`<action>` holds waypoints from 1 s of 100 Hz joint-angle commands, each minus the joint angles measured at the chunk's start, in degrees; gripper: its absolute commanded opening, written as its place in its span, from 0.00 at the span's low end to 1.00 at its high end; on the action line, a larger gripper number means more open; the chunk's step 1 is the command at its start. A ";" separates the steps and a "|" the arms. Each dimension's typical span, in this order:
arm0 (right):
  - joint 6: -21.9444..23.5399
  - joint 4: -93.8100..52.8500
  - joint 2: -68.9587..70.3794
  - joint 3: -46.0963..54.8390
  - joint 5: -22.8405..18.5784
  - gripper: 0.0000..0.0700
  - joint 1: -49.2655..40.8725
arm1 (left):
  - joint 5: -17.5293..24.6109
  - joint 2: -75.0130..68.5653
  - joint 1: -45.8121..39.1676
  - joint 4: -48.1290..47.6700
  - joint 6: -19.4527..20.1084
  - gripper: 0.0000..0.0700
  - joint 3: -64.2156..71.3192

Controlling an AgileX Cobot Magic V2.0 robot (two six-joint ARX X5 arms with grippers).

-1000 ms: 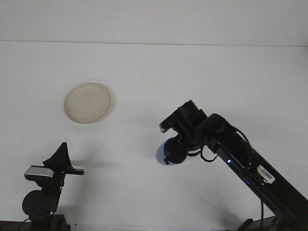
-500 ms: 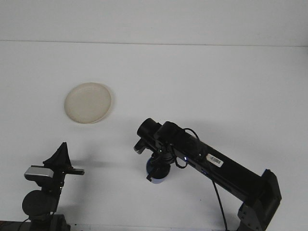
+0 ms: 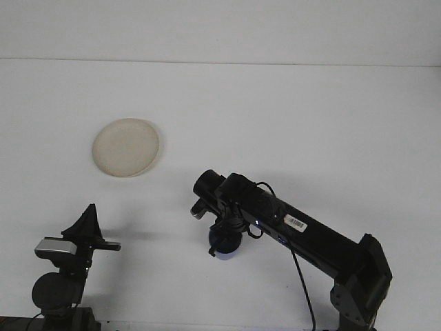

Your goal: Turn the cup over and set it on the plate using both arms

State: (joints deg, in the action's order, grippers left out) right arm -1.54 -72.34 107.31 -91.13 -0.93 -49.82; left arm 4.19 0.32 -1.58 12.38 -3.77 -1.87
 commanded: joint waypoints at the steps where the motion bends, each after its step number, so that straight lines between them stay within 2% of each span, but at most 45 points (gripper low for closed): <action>1: -0.83 0.17 1.53 -1.42 -0.57 0.01 -0.63 | -0.35 -0.09 0.11 0.57 0.00 0.02 1.07; 5: -0.92 0.11 1.53 -1.44 -0.83 0.07 -0.63 | -0.33 -0.09 0.11 0.57 0.00 0.02 1.07; 18: -1.38 -0.63 1.51 -1.49 -1.22 0.36 -0.61 | -0.35 -0.09 0.11 0.59 0.00 0.02 1.07; 26: -1.55 -2.12 1.20 -1.88 -1.22 0.45 -0.42 | -0.35 -0.09 0.11 0.59 0.00 0.02 1.07; 47: -1.88 -3.67 -2.80 -4.79 -1.20 0.46 1.09 | -0.33 -0.09 0.11 0.68 -0.50 0.02 1.07; 66: -1.64 1.55 -12.79 -5.40 -1.33 0.46 3.26 | -0.33 -0.09 0.11 0.94 -4.07 0.02 1.07; 78: -1.40 4.52 -19.58 -5.38 -2.27 0.46 5.29 | -0.33 -0.09 0.11 1.01 -8.39 0.02 0.92; 88: -1.44 8.13 -25.99 -4.74 -2.25 0.46 7.82 | 0.00 -0.09 0.11 0.98 -14.03 0.01 0.55; 100: -1.44 15.12 -34.56 -0.13 -2.14 0.46 11.41 | 3.06 -0.07 0.11 0.92 -19.34 0.02 0.20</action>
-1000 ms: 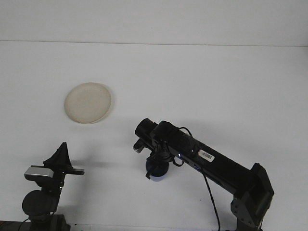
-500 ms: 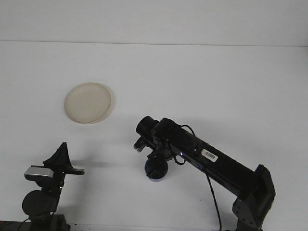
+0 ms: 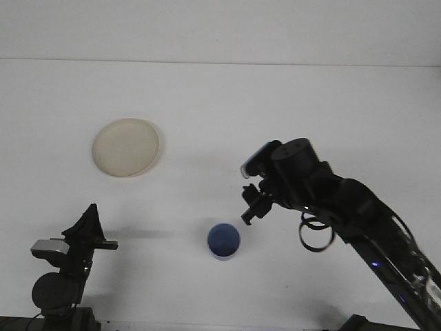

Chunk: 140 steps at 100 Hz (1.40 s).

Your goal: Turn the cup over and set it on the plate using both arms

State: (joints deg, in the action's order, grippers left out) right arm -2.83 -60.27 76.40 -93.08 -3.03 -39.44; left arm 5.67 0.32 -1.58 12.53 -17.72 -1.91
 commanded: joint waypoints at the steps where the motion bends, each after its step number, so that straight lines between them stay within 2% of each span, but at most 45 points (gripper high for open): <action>1: -0.15 3.48 -4.11 2.19 -0.02 0.46 1.20 | 1.97 -0.07 0.11 0.72 -5.64 0.02 0.22; 13: -0.46 13.05 -14.75 13.25 0.33 0.46 5.33 | 6.67 0.02 0.11 -1.46 -5.97 0.02 -1.05; 24: -0.66 21.49 -25.42 25.79 1.86 0.46 9.46 | 9.29 0.52 0.11 -4.33 -5.97 0.02 -3.23; 52: -0.61 35.60 -47.76 50.03 2.10 0.46 17.05 | 13.05 9.55 0.13 -14.47 -5.25 0.02 -14.38; 59: 0.04 37.07 -51.82 54.40 3.91 0.46 18.16 | 14.14 13.84 0.17 -14.64 -4.72 0.02 -17.40; 78: 0.00 37.00 -58.69 61.55 6.12 0.46 19.52 | 17.03 28.06 1.49 -18.69 -0.09 0.02 -28.20; 101: -0.22 37.33 -61.05 62.47 6.16 0.46 19.58 | 18.14 45.38 6.86 -31.63 10.32 0.03 -44.92; 104: -0.24 37.33 -61.05 62.47 6.19 0.46 19.58 | 18.16 47.17 7.76 -32.65 10.91 0.05 -46.80; 107: -0.24 37.33 -61.05 62.47 6.14 0.46 19.58 | 18.16 48.81 8.63 -33.68 11.15 0.12 -48.61; 115: -0.26 37.35 -61.05 62.47 6.12 0.46 19.58 | 18.16 52.74 10.93 -35.80 11.26 0.43 -53.09; 121: -0.26 37.38 -61.05 62.47 6.14 0.46 19.58 | 18.18 55.28 12.57 -37.48 11.54 0.60 -56.11; 126: -0.31 37.42 -61.05 62.47 6.14 0.46 19.58 | 18.18 57.22 13.94 -39.28 12.70 0.67 -58.60; 140: -0.42 37.51 -61.05 62.47 6.10 0.46 19.58 | 18.18 63.21 18.21 -47.58 16.06 0.69 -66.23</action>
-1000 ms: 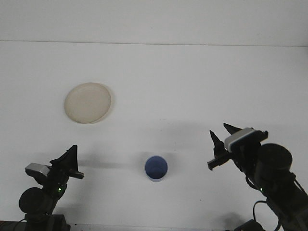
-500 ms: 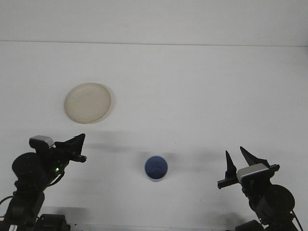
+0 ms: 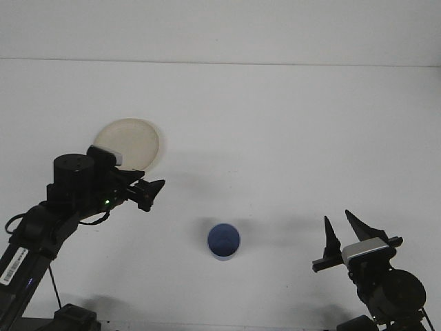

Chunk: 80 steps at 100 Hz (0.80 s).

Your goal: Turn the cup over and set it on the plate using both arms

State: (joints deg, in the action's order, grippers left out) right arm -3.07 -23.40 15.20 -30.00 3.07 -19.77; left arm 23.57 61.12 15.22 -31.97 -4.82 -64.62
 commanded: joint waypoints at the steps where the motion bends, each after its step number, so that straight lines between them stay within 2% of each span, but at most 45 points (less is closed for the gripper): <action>1: -0.17 0.63 0.15 -0.61 0.00 0.46 -0.09 | 0.28 2.86 1.70 -3.87 3.41 0.71 -4.09; 8: -0.17 0.63 0.15 -0.61 0.00 0.46 -0.09 | 0.26 6.23 3.82 -9.16 5.18 0.85 -8.04; 13: -0.17 0.66 0.15 -0.61 0.00 0.46 -0.09 | 0.24 8.66 5.33 -12.63 6.34 0.87 -10.62; 36: -0.15 0.70 0.15 -0.61 -0.02 0.46 -0.09 | -1.64 17.44 12.22 -20.33 8.68 0.87 -16.96; 69: -0.13 0.72 0.15 -0.61 -0.02 0.46 -0.09 | -1.79 25.29 22.45 -19.61 8.24 0.83 -17.31; 80: -0.13 0.72 0.15 -0.61 -0.02 0.46 -0.09 | -4.81 27.39 25.03 -19.06 8.20 0.83 -17.31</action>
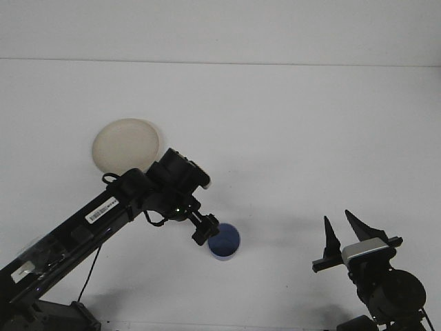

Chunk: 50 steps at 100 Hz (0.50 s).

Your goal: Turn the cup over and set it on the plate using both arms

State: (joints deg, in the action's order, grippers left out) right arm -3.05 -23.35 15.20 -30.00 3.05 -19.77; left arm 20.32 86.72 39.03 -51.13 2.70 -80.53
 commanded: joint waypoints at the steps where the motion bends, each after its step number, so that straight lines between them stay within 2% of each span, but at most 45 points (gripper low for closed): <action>1: -0.15 0.68 0.15 -0.61 -0.02 0.46 -0.09 | -1.79 1.99 1.44 0.09 0.68 0.83 -1.40; 24: -0.07 0.68 0.15 -0.61 -0.02 0.46 -0.09 | -6.36 5.57 4.79 1.57 0.70 0.83 -1.40; 50: 0.00 0.68 0.15 -0.61 -0.02 0.46 -0.09 | -7.87 10.49 6.51 1.79 0.68 0.83 -1.40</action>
State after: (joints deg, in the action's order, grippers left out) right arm -3.05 -23.33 15.20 -30.00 3.05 -19.77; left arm 13.26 95.04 44.80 -49.30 2.70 -80.53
